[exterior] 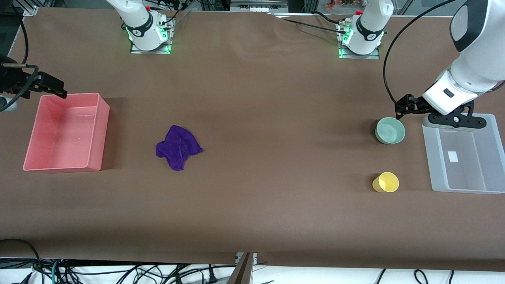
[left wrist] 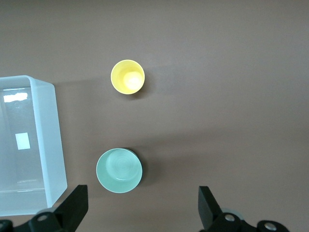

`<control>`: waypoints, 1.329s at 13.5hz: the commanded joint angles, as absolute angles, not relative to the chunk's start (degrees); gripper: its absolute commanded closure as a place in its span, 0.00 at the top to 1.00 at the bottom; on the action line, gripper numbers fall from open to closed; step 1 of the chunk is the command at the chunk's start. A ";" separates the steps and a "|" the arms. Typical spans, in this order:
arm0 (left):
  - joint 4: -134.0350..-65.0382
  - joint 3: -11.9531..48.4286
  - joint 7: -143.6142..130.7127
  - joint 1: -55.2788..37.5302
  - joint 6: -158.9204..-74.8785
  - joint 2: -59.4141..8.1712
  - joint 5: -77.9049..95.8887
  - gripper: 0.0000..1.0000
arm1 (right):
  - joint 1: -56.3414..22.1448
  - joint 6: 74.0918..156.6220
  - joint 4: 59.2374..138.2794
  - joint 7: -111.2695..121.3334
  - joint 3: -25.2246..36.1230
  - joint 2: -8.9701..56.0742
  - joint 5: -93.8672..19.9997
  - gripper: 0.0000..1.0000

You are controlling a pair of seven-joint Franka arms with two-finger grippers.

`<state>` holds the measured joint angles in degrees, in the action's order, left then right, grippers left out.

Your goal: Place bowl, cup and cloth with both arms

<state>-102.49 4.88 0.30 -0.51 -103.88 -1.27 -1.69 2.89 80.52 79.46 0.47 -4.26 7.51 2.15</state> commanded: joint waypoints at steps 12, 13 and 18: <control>-100.37 4.48 0.35 0.00 -102.30 -2.20 -1.23 1.00 | 2.90 80.42 79.63 0.09 -4.39 7.29 1.49 1.00; -100.37 4.48 0.35 0.00 -102.30 -2.20 -1.23 1.00 | 2.90 80.94 79.63 0.09 -4.39 7.38 1.41 1.00; -100.37 4.48 0.44 0.00 -101.52 -2.20 -1.23 1.00 | 2.64 82.70 79.98 0.17 -4.57 9.84 1.76 1.00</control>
